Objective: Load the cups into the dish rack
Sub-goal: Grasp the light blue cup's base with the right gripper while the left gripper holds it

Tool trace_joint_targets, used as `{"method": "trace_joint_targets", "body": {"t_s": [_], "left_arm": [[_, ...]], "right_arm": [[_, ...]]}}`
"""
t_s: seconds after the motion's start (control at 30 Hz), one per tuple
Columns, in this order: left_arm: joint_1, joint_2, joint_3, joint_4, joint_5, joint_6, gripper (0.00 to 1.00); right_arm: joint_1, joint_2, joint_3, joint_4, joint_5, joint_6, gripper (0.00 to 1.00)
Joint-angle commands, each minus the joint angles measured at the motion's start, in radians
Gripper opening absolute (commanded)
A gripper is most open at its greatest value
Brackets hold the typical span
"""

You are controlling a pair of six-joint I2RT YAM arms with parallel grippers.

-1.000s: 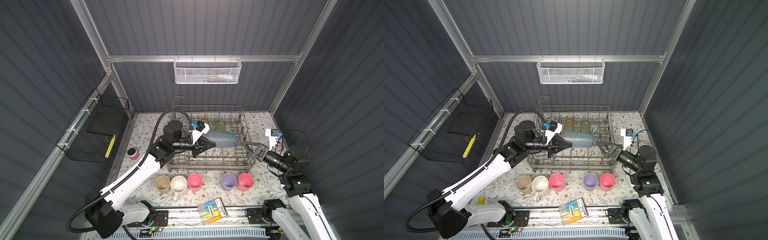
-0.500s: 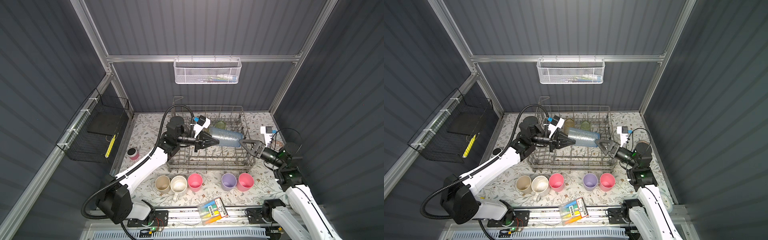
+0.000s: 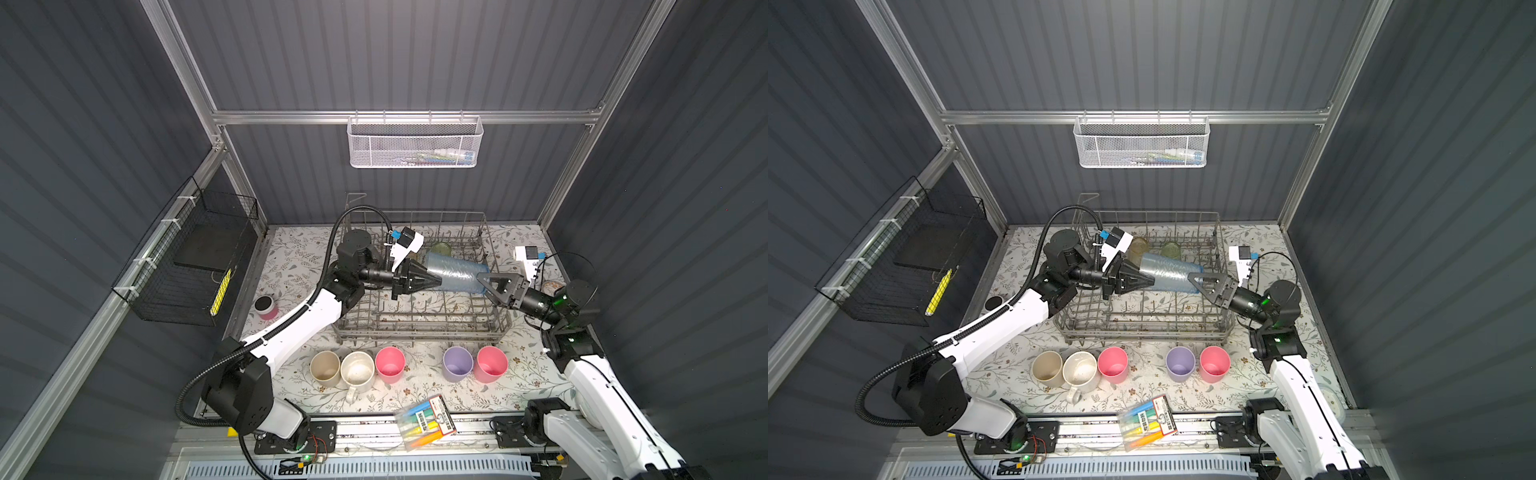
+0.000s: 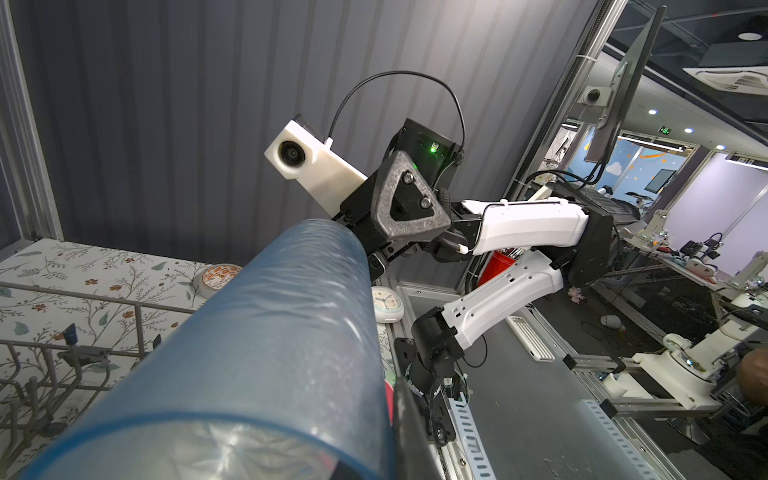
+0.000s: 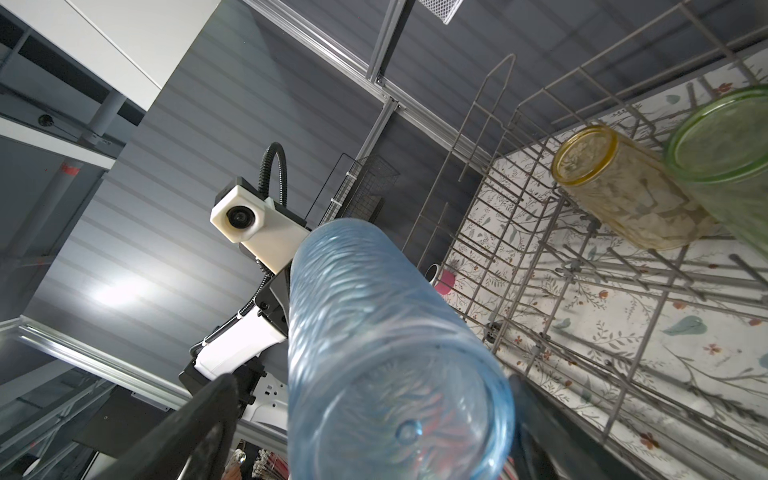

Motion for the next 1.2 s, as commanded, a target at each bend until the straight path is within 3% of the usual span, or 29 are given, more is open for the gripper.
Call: {"method": "trace_joint_targets", "body": {"t_s": [0.0,0.43,1.17], "left_arm": [[0.005,0.015,0.041,0.077,0.034,-0.034,0.00],[0.006,0.037,0.042,0.077,0.053,-0.040,0.00],[0.006,0.026,0.029,0.008,0.062,0.021,0.00]], "right_arm": [[0.012,-0.002,-0.005,0.049,-0.035,0.011,0.99],[0.056,0.043,0.034,0.068,-0.009,0.011,0.86],[0.097,0.094,0.047,0.126,0.025,0.028,0.84]]}}
